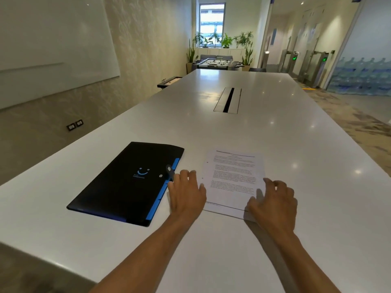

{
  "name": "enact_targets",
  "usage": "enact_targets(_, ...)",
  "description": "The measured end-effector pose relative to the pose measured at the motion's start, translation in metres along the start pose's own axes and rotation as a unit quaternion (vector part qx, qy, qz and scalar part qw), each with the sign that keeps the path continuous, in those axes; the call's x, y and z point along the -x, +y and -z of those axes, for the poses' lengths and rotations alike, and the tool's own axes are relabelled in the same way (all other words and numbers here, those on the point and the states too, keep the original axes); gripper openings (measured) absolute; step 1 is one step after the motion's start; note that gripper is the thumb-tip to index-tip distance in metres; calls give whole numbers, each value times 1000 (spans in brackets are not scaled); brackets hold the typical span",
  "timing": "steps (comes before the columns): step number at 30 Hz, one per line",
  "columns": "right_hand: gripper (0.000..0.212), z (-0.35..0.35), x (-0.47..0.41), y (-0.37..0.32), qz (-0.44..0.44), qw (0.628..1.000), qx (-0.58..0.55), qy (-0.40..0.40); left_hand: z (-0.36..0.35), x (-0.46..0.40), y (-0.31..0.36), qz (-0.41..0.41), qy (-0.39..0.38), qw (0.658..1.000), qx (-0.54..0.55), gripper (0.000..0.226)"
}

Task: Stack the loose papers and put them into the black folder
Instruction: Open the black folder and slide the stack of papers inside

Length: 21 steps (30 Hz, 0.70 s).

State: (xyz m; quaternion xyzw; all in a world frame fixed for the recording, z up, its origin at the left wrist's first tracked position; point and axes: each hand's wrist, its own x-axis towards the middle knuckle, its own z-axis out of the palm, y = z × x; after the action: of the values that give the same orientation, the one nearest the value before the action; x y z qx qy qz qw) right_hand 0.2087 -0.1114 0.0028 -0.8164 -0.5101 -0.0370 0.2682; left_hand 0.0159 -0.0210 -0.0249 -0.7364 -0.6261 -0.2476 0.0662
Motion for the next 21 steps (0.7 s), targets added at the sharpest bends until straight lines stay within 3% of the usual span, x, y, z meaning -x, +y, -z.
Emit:
enact_targets(5,43,-11,-10,-48,84,993,-79,-18,23,-13,-38,36,74,996,44,30)
enact_targets(9,41,-30,-13,-92,165,980,-99,-59,35,-28,-82,69,106,987,98,28)
enact_targets(11,43,-42,-14,-116,197,972,-106,-73,37,-34,-105,68,75,990,102,32)
enact_targets(17,51,-81,-16,-170,256,953,-98,-128,24,-31,-141,58,-128,988,64,58)
enact_targets(21,56,-103,-20,-184,268,951,-58,-145,18,-27,-146,33,-157,986,36,66)
